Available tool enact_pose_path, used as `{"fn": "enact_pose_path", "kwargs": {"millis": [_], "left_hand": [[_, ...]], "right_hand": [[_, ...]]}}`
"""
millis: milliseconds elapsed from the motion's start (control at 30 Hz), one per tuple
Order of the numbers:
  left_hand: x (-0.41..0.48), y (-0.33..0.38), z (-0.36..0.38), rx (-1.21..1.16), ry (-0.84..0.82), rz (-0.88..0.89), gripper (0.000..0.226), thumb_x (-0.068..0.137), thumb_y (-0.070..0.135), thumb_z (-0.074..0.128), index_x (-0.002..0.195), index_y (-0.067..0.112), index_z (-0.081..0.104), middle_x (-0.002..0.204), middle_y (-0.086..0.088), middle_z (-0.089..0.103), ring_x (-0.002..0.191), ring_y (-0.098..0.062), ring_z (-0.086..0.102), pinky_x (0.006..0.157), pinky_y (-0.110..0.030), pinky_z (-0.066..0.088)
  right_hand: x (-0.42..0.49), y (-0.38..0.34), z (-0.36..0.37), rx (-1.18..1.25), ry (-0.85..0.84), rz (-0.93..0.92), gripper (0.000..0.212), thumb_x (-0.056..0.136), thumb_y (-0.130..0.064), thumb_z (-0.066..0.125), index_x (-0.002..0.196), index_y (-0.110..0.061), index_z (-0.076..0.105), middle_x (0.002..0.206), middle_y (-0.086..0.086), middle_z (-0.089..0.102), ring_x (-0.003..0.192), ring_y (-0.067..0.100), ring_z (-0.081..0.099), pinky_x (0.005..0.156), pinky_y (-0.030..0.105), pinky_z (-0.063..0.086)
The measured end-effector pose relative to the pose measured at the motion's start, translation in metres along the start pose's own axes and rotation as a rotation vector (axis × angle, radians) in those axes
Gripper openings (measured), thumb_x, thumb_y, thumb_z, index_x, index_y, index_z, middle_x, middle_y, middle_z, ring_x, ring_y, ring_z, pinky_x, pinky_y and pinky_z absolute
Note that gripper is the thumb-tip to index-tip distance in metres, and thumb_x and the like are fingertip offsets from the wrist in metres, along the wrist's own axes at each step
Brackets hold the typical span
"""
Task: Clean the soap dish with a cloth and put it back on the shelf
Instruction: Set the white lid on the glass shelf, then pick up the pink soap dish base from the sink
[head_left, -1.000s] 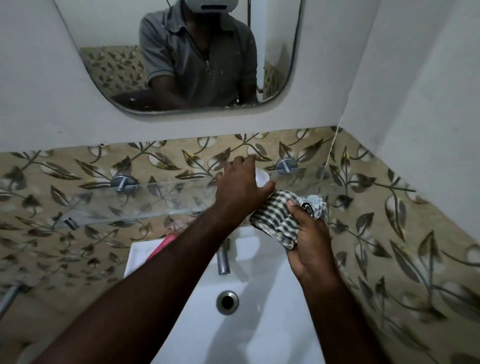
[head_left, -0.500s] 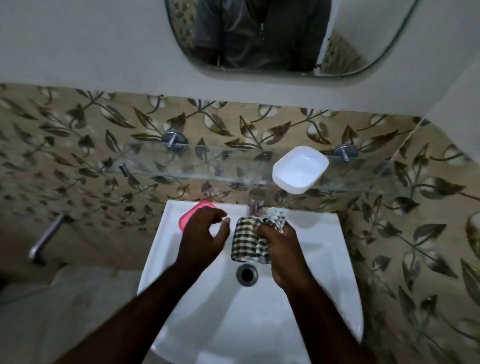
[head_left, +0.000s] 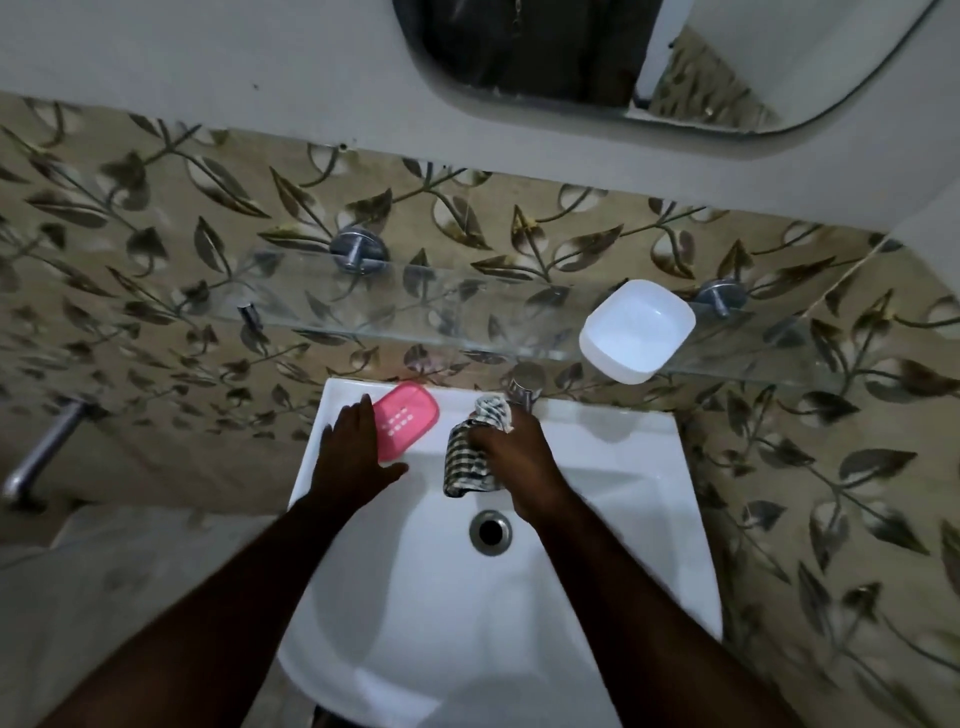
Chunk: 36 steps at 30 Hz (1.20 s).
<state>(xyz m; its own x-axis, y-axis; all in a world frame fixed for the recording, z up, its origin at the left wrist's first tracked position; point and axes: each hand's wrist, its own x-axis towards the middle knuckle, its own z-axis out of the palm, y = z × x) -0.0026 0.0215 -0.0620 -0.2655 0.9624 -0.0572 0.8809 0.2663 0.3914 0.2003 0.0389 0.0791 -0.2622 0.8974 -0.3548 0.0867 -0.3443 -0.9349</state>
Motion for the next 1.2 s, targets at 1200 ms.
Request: {"fn": "enact_pose_path", "kwargs": {"millis": [1200], "left_hand": [[-0.061, 0.061, -0.116, -0.471, 0.187, 0.348, 0.093, 0.074, 0.036, 0.079, 0.148, 0.008, 0.029, 0.142, -0.003, 0.047, 0.129, -0.011, 0.044, 0.107, -0.025, 0.034]], "right_hand": [[0.011, -0.026, -0.043, -0.351, -0.057, -0.327, 0.03, 0.09, -0.024, 0.067, 0.077, 0.002, 0.063, 0.066, 0.016, 0.06, 0.06, 0.015, 0.057, 0.056, 0.024, 0.043]]}}
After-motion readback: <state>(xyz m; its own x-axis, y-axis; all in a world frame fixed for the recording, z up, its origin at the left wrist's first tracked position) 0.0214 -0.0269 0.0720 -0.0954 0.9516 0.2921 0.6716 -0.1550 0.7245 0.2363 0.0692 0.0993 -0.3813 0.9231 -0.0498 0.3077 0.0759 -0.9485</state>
